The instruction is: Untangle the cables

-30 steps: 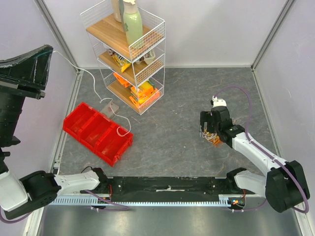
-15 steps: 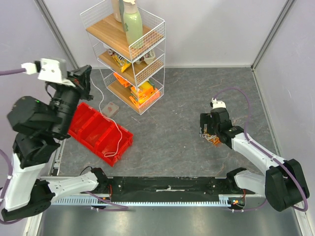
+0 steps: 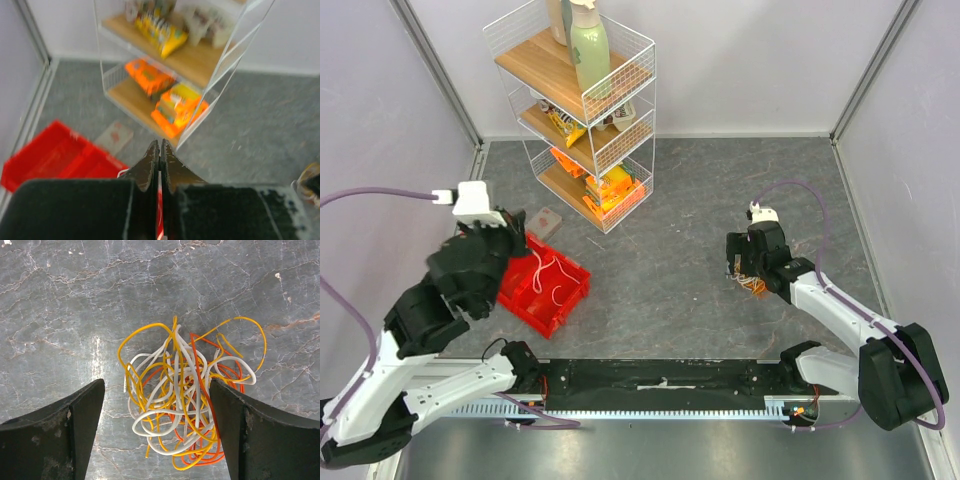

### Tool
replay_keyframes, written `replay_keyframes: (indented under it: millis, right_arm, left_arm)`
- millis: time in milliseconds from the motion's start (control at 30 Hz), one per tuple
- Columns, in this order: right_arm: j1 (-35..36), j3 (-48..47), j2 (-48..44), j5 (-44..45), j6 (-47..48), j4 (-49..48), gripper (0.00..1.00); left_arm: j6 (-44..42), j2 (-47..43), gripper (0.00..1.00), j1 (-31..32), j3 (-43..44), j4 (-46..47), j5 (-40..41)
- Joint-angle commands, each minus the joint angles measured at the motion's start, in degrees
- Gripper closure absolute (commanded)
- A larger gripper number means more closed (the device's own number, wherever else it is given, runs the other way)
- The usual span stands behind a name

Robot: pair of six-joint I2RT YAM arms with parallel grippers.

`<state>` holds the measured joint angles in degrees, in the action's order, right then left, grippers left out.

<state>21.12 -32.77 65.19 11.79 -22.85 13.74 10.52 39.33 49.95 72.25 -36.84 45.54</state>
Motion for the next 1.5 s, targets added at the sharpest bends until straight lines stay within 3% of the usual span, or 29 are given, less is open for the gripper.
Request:
replay_keyframes:
  millis: [0,167,367,467,667,800,1000,1200,1233,1267,1367,1433,1467]
  right_arm:
    - [-0.03,0.34,-1.2,-0.72,0.61,-2.48,0.07]
    - [-0.12,0.69,-0.33,-1.07,0.62,-3.45,0.07]
    - [-0.03,1.22,0.73,-2.03,-0.26,-4.51,0.07]
    - [-0.12,1.49,0.91,-2.48,-0.79,-4.6,0.07]
    - [-0.12,2.01,-0.23,-2.56,-0.62,-4.95,0.07]
    - [-0.21,2.19,-0.41,-2.91,-0.53,-5.3,0.07]
    - [-0.12,1.75,1.08,-3.27,-0.35,-5.56,0.07]
    - [-0.12,1.92,0.56,-3.53,-0.35,-5.56,0.07]
    - [-0.21,2.01,0.47,-3.62,-0.18,-5.74,0.07]
    - [-0.12,2.01,0.47,-3.79,-0.26,-5.74,0.07]
    - [-0.12,1.92,0.73,-4.06,-0.09,-5.83,0.07]
    - [-0.12,1.84,0.73,-3.8,-0.26,-5.74,0.07]
    - [-0.03,1.84,0.56,-3.27,-0.44,-5.65,0.07]
  left_arm:
    - [21.37,-0.74,0.98,-0.03,-5.09,-16.66,4.99]
    - [26.03,-3.29,0.98,-0.03,-6.85,-22.31,4.83]
    - [25.95,-2.78,0.98,-0.12,-14.4,-11.7,-3.6]
    - [24.99,2.75,0.98,-1.87,-17.48,-7.47,-3.97]
    - [28.14,8.31,0.98,-21.02,-25.13,-2.1,-18.99]
    - [35.5,3.92,0.98,-21.39,-28.21,-3.76,-18.72]
    - [48.87,0.31,0.98,-21.48,-36.64,-5.17,-29.27]
    - [50.13,0.75,0.98,-21.48,-37.62,-7.28,-23.84]
    - [49.42,0.57,0.96,-21.39,-37.36,-7.11,-23.4]
    - [49.16,0.22,0.85,-21.48,-37.01,-7.19,-23.04]
    - [48.54,-0.92,0.3,-21.39,-35.52,-8.51,-21.72]
    - [47.49,-2.5,0.13,-21.48,-34.2,-9.74,-21.46]
    - [47.05,-3.55,0.1,-21.48,-33.41,-10.35,-21.63]
